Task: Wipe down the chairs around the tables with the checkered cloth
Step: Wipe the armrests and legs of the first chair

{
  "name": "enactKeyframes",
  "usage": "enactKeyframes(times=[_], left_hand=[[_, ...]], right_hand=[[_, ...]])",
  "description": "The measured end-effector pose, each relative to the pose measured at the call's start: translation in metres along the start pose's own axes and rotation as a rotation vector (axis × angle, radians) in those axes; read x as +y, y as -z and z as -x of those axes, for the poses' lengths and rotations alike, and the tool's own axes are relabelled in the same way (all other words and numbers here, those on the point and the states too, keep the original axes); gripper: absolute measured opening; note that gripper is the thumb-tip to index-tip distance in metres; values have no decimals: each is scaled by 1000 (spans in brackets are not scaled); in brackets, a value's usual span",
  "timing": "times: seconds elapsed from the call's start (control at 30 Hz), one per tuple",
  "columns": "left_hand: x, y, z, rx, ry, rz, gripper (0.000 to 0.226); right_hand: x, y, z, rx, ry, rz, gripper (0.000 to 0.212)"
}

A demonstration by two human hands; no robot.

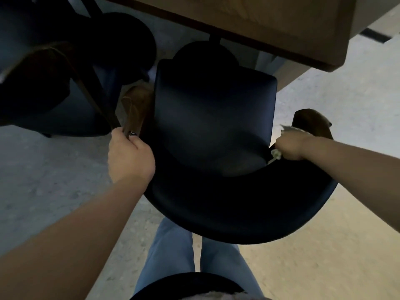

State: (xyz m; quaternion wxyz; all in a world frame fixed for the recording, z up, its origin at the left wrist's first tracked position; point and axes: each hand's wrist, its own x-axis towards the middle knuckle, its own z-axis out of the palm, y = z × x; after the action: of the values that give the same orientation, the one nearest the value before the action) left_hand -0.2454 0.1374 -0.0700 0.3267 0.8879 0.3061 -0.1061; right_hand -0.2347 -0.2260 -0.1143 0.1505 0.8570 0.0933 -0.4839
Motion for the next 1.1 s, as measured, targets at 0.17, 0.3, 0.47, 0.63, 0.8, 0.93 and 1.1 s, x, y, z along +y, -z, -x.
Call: enactKeyframes(times=[0.17, 0.3, 0.47, 0.63, 0.8, 0.93, 1.1], left_hand=[[0, 2, 0, -4, 6, 12, 30], [3, 3, 1, -9, 10, -10, 34], [3, 5, 2, -21, 22, 15, 34], [3, 5, 2, -20, 23, 31, 32], [4, 5, 2, -19, 30, 32, 31], [3, 3, 1, 2, 30, 33, 31], [2, 2, 1, 7, 22, 30, 30]], right_hand=[[-24, -19, 30, 50, -96, -14, 38], [-54, -14, 52, 55, -170, -258, 33], [-140, -3, 72, 13, -154, -456, 39], [-206, 36, 62, 67, -81, -540, 42], [-231, 81, 4, -50, -281, -1451, 45], [-254, 113, -15, 8, -130, -1599, 39], [-244, 97, 4, 115, 90, -1431, 27]])
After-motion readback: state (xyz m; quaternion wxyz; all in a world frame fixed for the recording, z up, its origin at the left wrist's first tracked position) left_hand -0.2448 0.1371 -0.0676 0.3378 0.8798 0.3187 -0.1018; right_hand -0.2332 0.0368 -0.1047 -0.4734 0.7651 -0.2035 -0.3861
